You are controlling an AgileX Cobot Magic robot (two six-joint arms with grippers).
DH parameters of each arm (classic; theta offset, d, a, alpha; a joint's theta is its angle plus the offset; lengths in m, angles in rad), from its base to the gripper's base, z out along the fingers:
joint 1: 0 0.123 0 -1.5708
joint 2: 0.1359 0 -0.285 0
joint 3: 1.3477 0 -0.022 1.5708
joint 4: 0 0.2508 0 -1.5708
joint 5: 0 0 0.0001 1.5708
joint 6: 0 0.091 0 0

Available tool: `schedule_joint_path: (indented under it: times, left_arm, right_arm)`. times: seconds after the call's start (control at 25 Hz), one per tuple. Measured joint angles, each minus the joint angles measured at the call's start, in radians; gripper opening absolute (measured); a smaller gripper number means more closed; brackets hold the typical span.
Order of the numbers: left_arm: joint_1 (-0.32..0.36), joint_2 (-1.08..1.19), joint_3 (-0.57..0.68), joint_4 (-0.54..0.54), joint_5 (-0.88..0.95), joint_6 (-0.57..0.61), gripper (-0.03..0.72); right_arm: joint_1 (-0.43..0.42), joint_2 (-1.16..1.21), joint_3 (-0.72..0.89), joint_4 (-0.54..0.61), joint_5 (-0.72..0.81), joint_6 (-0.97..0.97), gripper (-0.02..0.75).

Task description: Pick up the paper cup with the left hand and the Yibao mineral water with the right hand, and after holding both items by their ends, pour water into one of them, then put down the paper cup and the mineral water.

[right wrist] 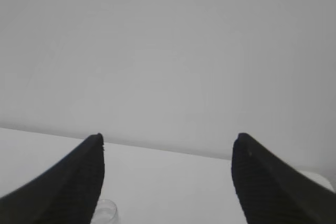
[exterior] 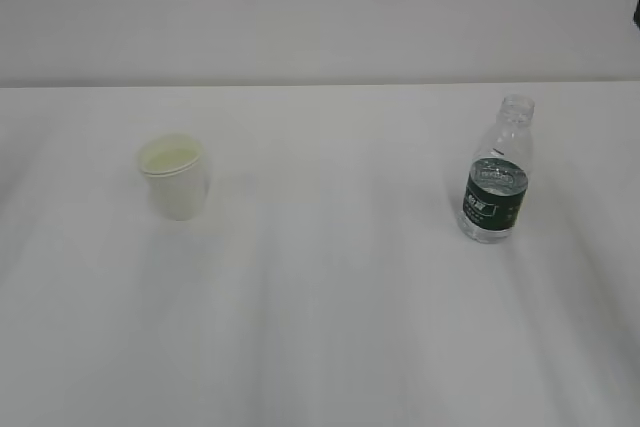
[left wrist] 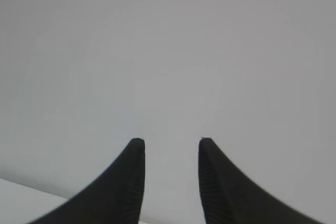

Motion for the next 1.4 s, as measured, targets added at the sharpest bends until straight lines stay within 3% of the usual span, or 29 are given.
schedule_joint_path:
  times: [0.4, 0.6, 0.76, 1.12, 1.4]
  left_arm:
    - [-0.001, -0.313, 0.004, 0.056, 0.274, -0.116, 0.242]
    - [-0.007, -0.436, 0.004, 0.15, 0.399, -0.259, 0.241]
    - [-0.07, -0.508, 0.004, 0.242, 0.498, -0.336, 0.241]
    - [-0.251, -0.695, 0.004, 0.288, 0.716, -0.363, 0.241]
    - [-0.313, -0.851, 0.004, 0.313, 0.937, -0.363, 0.241]
  right_arm:
    - [0.0, -0.211, -0.051, 0.047, 0.199, -0.067, 0.572]
    - [0.0, -0.311, -0.073, 0.051, 0.343, -0.077, 0.572]
    - [0.0, -0.363, -0.149, 0.051, 0.473, -0.078, 0.571]
    - [0.0, -0.452, -0.284, 0.042, 0.725, -0.078, 0.572]
    - [0.0, -0.579, -0.292, -0.069, 0.864, 0.033, 0.571]
